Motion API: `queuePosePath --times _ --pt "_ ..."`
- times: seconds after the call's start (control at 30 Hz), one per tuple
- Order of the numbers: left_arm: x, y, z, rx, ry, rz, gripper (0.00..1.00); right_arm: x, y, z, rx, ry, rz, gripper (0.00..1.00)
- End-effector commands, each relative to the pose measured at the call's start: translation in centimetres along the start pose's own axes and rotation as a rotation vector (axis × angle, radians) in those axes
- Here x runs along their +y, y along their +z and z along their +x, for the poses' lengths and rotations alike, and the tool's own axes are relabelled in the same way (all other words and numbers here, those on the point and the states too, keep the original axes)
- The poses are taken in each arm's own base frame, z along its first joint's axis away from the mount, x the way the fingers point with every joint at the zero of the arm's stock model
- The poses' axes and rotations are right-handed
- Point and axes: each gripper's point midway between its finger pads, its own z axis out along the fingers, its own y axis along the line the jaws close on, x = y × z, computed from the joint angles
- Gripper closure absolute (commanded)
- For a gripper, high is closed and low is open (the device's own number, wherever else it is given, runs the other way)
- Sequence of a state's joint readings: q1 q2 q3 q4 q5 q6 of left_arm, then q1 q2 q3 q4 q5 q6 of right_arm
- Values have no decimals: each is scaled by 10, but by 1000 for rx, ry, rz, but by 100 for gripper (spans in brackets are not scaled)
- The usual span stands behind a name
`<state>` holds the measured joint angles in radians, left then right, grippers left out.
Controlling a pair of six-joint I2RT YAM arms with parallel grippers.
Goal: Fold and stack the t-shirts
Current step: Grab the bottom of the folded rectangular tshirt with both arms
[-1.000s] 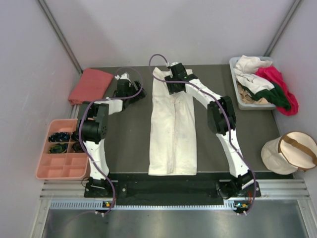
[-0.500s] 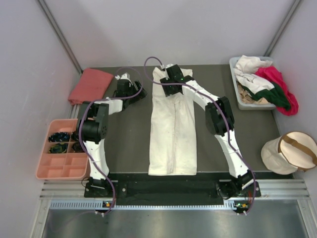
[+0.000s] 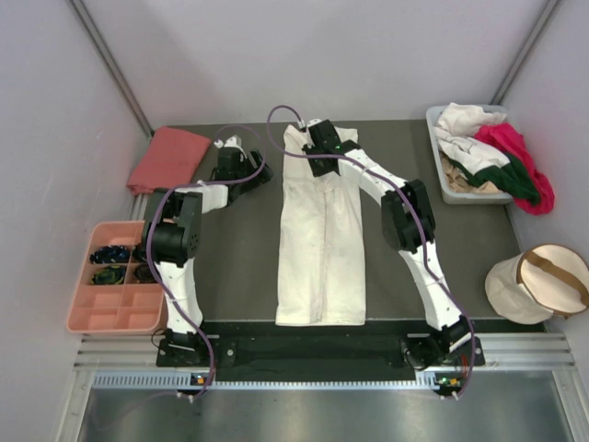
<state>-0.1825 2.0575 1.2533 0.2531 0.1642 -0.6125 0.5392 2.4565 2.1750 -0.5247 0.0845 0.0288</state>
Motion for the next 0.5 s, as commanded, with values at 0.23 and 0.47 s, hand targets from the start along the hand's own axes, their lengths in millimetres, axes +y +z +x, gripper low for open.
queuePosePath --times 0.23,0.47 --pt "-2 0 1 -4 -5 10 18 10 -28 -35 -95 18 -12 100" --pt "-3 1 0 -4 -7 18 18 -5 -40 -39 -123 39 45 100"
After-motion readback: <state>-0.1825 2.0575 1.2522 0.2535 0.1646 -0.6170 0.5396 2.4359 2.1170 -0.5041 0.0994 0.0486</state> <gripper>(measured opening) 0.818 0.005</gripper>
